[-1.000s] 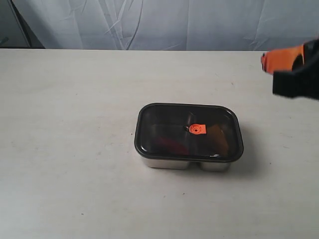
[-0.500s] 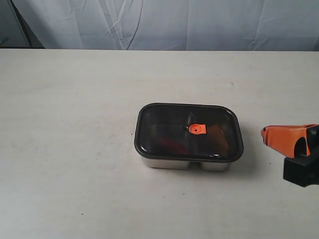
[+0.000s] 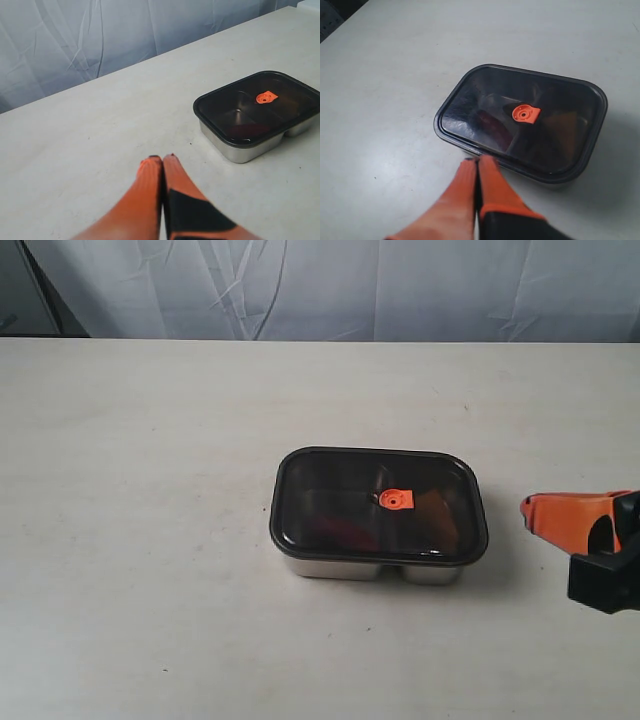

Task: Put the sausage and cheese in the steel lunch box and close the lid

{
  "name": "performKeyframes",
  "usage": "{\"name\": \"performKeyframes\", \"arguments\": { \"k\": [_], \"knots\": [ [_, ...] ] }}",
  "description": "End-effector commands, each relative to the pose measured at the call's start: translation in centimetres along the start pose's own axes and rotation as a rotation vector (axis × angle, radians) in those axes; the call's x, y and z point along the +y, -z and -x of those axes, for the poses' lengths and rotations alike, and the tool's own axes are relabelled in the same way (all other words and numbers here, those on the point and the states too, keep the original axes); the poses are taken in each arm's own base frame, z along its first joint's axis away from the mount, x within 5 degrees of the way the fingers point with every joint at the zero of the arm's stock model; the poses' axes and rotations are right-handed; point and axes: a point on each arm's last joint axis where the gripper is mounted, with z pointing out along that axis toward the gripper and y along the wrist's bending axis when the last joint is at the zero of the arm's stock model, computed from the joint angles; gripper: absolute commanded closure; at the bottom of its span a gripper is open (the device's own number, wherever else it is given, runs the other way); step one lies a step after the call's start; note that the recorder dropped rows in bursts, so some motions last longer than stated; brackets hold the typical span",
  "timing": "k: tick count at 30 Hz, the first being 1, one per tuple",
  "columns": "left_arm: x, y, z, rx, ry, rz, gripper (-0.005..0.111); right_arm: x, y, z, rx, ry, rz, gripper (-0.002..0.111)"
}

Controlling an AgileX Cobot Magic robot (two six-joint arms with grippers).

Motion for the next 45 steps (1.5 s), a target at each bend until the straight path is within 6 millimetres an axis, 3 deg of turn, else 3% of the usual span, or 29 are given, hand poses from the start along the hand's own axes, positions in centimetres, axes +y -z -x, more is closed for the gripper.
{"name": "performKeyframes", "arguments": {
  "k": [1,9,13,16,19,23,26,28,29,32,38,45],
  "knots": [
    [-0.1,0.1,0.0,-0.008,0.011,-0.006,0.107,0.0,0.1,-0.1,-0.006,0.006,0.003,0.109],
    [0.1,0.0,0.1,-0.027,0.012,0.015,0.107,0.0,0.1,-0.1,-0.006,0.006,0.003,0.109],
    [0.8,0.0,0.2,-0.273,0.041,0.173,0.107,0.0,0.1,-0.1,-0.006,0.006,0.003,0.109],
    [1.1,-0.7,-1.6,-0.371,0.080,0.272,0.107,0.1,0.1,0.0,-0.008,-0.004,0.007,0.109],
    [1.3,-1.9,-4.4,-0.357,0.122,0.324,0.107,0.5,0.1,0.1,-0.014,-0.136,0.062,0.109],
    [1.4,-3.1,-6.8,-0.334,0.182,0.340,0.107,-0.6,0.2,0.1,-0.020,0.066,-0.046,0.109],
    [1.3,-4.1,-8.6,-0.288,0.273,0.332,0.107,-2.5,0.7,0.3,-0.093,0.284,-0.226,0.109],
    [1.2,-4.4,-9.2,-0.298,0.383,0.306,0.107,-4.3,0.8,-0.4,-0.254,0.303,-0.367,0.109],
    [1.1,-4.5,-9.5,-0.267,0.382,0.296,0.107,-5.5,1.0,-1.4,-0.410,0.304,-0.463,0.109],
    [1.0,-4.6,-9.7,-0.230,0.343,0.299,0.107,-6.8,1.6,-4.2,-0.576,0.334,-0.592,0.109],
    [1.2,-4.5,-9.8,-0.215,0.273,0.321,0.107,-6.6,2.1,-6.1,-0.536,0.385,-0.606,0.109],
    [1.2,-4.5,-9.8,-0.214,0.266,0.323,0.107,-6.0,3.0,-7.6,-0.534,0.313,-0.585,0.109]
  ]
}}
